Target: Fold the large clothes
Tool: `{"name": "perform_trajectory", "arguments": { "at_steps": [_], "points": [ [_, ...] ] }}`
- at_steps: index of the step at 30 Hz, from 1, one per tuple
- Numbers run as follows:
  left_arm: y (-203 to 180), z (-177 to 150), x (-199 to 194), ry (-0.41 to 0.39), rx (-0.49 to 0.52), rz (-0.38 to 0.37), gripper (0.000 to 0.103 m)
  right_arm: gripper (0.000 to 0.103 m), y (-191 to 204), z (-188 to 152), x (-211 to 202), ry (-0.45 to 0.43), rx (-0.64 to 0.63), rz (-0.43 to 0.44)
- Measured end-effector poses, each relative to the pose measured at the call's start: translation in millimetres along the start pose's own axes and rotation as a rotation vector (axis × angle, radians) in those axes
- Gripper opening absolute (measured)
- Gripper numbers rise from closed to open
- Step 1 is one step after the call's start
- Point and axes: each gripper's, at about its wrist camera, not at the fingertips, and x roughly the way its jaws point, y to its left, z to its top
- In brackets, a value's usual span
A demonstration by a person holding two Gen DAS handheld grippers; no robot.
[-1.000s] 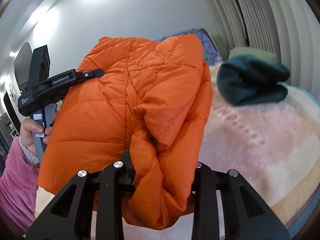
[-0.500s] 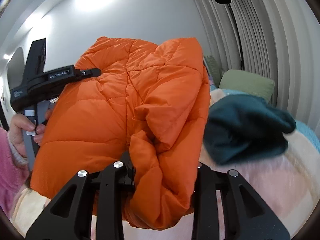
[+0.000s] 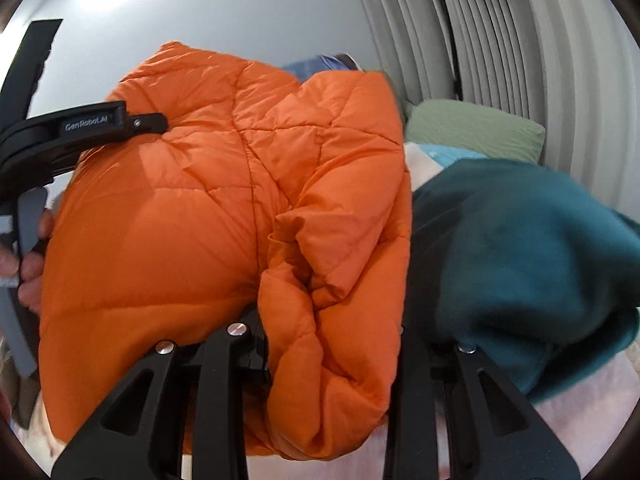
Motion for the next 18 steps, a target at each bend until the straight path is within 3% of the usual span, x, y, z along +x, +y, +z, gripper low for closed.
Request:
{"name": "perform_trajectory", "arguments": {
  "at_steps": [4, 7, 10, 13, 15, 18],
  "points": [
    [-3.6, -7.9, 34.9, 0.011, 0.006, 0.052, 0.054, 0.029, 12.1, -20.3, 17.3, -0.069, -0.078, -0.084],
    [-15.0, -18.1, 60.0, 0.01, 0.063, 0.084, 0.057, 0.029, 22.7, -38.2, 27.2, -0.107, -0.156, -0.195],
    [-30.9, -37.2, 88.7, 0.026, 0.15, 0.149, 0.059, 0.03, 30.9, -48.2, 34.1, -0.092, -0.2, -0.269],
    [-28.1, -65.8, 117.0, 0.085, 0.131, 0.188, 0.059, 0.038, 40.4, -53.8, 43.8, -0.041, -0.28, -0.341],
    [-22.1, -89.2, 134.7, 0.131, 0.143, 0.239, 0.059, 0.044, 45.4, -60.0, 40.7, -0.034, -0.31, -0.343],
    [-26.3, -116.6, 149.2, 0.117, 0.289, 0.388, 0.056, 0.052, 40.4, -59.3, 25.5, -0.025, -0.299, -0.281]
  ]
}}
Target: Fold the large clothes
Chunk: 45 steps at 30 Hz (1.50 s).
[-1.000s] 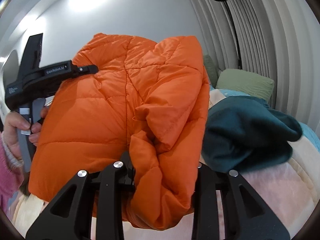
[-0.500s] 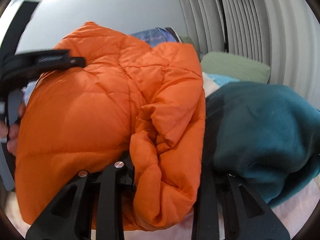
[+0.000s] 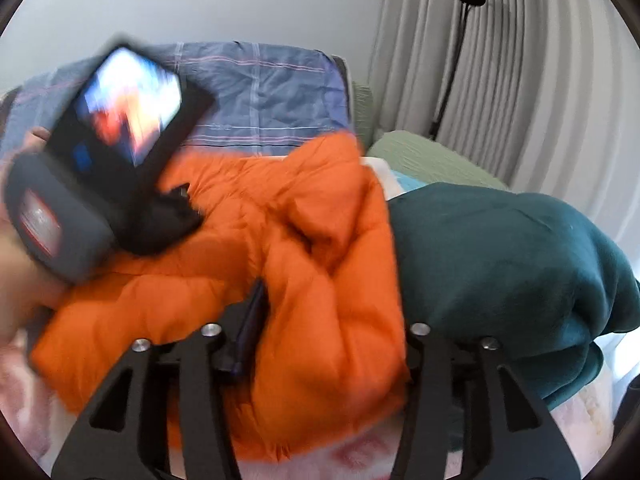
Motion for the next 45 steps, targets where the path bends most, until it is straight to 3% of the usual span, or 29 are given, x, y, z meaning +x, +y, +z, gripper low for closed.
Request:
{"name": "perform_trajectory", "arguments": {
  "at_steps": [3, 4, 6, 8, 9, 10, 12, 15, 17, 20, 29, 36, 39, 40, 41, 42, 44, 45],
  "points": [
    [4.3, -2.3, -4.1, -0.016, -0.016, -0.037, 0.056, 0.056, -20.0, -0.6, -16.3, 0.014, 0.071, 0.079],
    [3.5, -1.8, -5.0, -0.021, -0.006, -0.026, 0.057, 0.065, -25.4, -1.8, -31.1, -0.019, 0.097, 0.057],
    [-0.8, -0.7, -8.3, -0.022, 0.005, -0.001, 0.057, 0.065, -26.9, 1.0, -64.3, -0.141, 0.103, 0.059],
    [-0.7, 0.3, -9.4, -0.023, 0.004, 0.011, 0.06, 0.054, -18.1, 2.5, -98.8, -0.254, 0.07, 0.124],
    [0.0, -0.2, -10.9, -0.02, -0.005, 0.017, 0.06, 0.029, -14.5, 1.8, -106.6, -0.272, 0.049, 0.192],
    [1.2, -1.1, -10.6, -0.015, -0.014, 0.021, 0.063, 0.013, -9.8, 2.9, -106.4, -0.252, 0.037, 0.228],
    [5.6, 0.6, -8.5, -0.001, -0.035, 0.027, 0.068, 0.004, -2.2, -3.0, -86.6, -0.161, 0.023, 0.274],
    [16.4, 1.8, -13.6, 0.018, -0.061, 0.006, 0.074, 0.0, -9.3, -23.9, -11.1, 0.064, 0.056, 0.163],
    [26.4, 0.4, -27.1, 0.007, -0.071, -0.019, 0.082, 0.0, -39.0, -32.8, 26.2, 0.22, 0.248, 0.307],
    [37.6, -9.7, -53.2, 0.002, -0.092, -0.072, 0.089, 0.0, -48.7, -35.6, 26.9, 0.225, 0.296, 0.336],
    [59.9, -99.8, -141.0, -0.009, -0.135, -0.303, 0.095, 0.0, -48.9, -36.0, 34.4, 0.213, 0.269, 0.324],
    [37.4, -107.3, -146.2, -0.012, -0.087, -0.445, 0.095, 0.0, -56.2, -30.9, 33.6, 0.206, 0.268, 0.34],
    [18.9, -111.5, -141.6, 0.038, -0.049, -0.546, 0.095, 0.0, -54.4, -31.1, 32.2, 0.206, 0.259, 0.35],
    [11.1, -112.4, -140.4, 0.046, -0.025, -0.517, 0.094, 0.0, -53.3, -31.4, 32.1, 0.206, 0.252, 0.353],
    [1.8, -113.0, -136.8, 0.056, 0.007, -0.466, 0.088, 0.0, -51.9, -31.4, 32.4, 0.205, 0.246, 0.354],
    [-5.9, -111.4, -131.3, 0.065, 0.033, -0.432, 0.079, 0.0, -50.4, -31.5, 32.3, 0.201, 0.239, 0.358],
    [-4.6, -100.4, -121.1, 0.071, 0.003, -0.404, 0.052, 0.0, -47.0, -30.5, 33.7, 0.19, 0.228, 0.37],
    [-1.6, -94.4, -118.0, 0.063, -0.001, -0.372, 0.048, 0.0, -45.1, -29.1, 36.0, 0.182, 0.221, 0.392]
  ]
}}
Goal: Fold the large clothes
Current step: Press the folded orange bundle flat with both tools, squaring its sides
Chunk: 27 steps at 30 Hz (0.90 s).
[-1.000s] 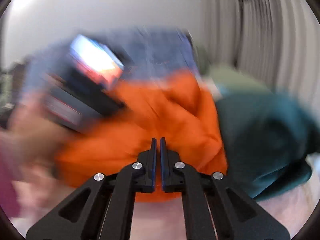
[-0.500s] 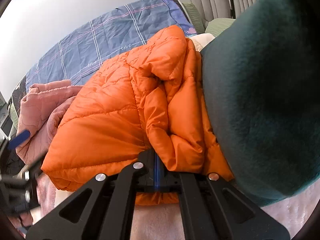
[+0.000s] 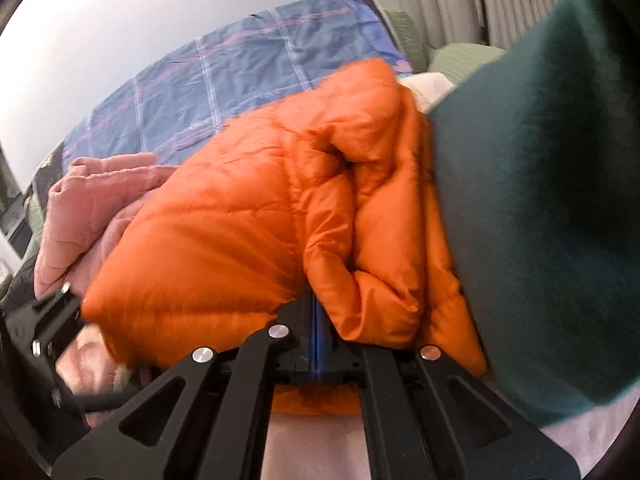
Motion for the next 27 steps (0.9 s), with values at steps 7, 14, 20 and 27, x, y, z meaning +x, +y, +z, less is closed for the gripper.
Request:
{"name": "perform_trajectory", "arguments": {
  "at_steps": [7, 14, 20, 27],
  "points": [
    [20.9, 3.6, 9.3, 0.001, 0.04, 0.172, 0.034, 0.0, 15.8, 0.4, 6.3, 0.006, -0.068, 0.02],
    [20.2, -21.6, -31.5, -0.014, 0.042, 0.087, 0.022, 0.029, 48.7, -24.7, -63.1, -0.245, -0.149, -0.126],
    [39.8, 10.6, -84.4, -0.262, -0.077, 0.033, 0.019, 0.026, 77.0, -38.8, -70.5, -0.318, -0.285, -0.15],
    [11.4, 28.5, 37.7, -0.015, -0.096, -0.081, 0.019, 0.005, 4.9, -31.4, -20.9, -0.028, 0.044, -0.176]
  ]
}}
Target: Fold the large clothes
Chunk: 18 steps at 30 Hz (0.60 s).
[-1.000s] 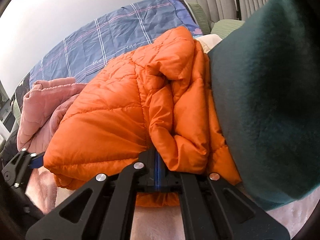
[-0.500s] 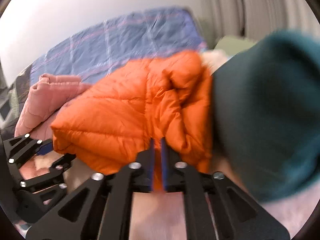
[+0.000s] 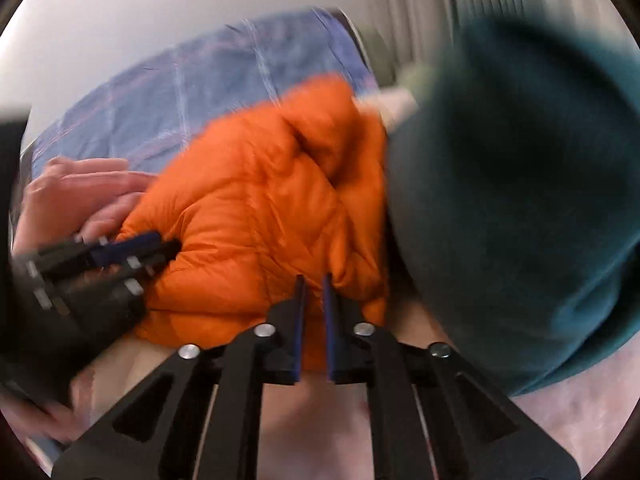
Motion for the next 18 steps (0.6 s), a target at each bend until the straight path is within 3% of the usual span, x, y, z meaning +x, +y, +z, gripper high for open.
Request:
{"name": "perform_trajectory", "arguments": {
  "at_steps": [3, 5, 7, 9, 11, 12, 13, 14, 17, 18],
  "points": [
    [-44.6, -11.3, 13.9, -0.007, 0.174, 0.157, 0.018, 0.004, 0.4, -4.9, 3.5, 0.008, -0.002, -0.044],
    [-53.6, -14.4, 15.9, -0.001, 0.228, 0.204, 0.018, 0.004, 5.4, -7.8, 1.3, -0.001, -0.02, -0.066],
    [-48.3, -11.7, 9.1, 0.014, 0.211, 0.184, 0.019, 0.004, 4.4, -8.6, -2.9, -0.021, -0.015, -0.054],
    [-37.0, -8.5, -8.9, 0.028, 0.178, 0.139, 0.027, 0.007, 3.0, -12.2, -11.9, -0.056, -0.002, -0.05],
    [-24.4, -7.4, -34.4, 0.03, 0.156, 0.128, 0.061, 0.01, 3.2, -18.1, -24.1, -0.101, 0.0, -0.071],
    [-18.4, -11.8, -58.0, 0.004, 0.138, 0.133, 0.067, 0.016, 4.4, -22.0, -33.8, -0.132, 0.0, -0.085],
    [-16.5, -13.4, -70.8, -0.014, 0.128, 0.131, 0.068, 0.03, 4.3, -24.8, -41.4, -0.153, -0.001, -0.095],
    [-13.0, -18.9, -87.7, -0.031, 0.112, 0.126, 0.069, 0.035, 0.2, -25.1, -51.2, -0.17, 0.0, -0.114],
    [-2.7, -41.9, -147.8, -0.082, 0.031, 0.081, 0.076, 0.039, -1.2, -35.4, -91.9, -0.169, 0.0, -0.12],
    [-0.6, -52.2, -171.2, -0.117, 0.008, 0.076, 0.078, 0.046, -0.8, -39.1, -108.8, -0.18, -0.004, -0.128]
  ]
}}
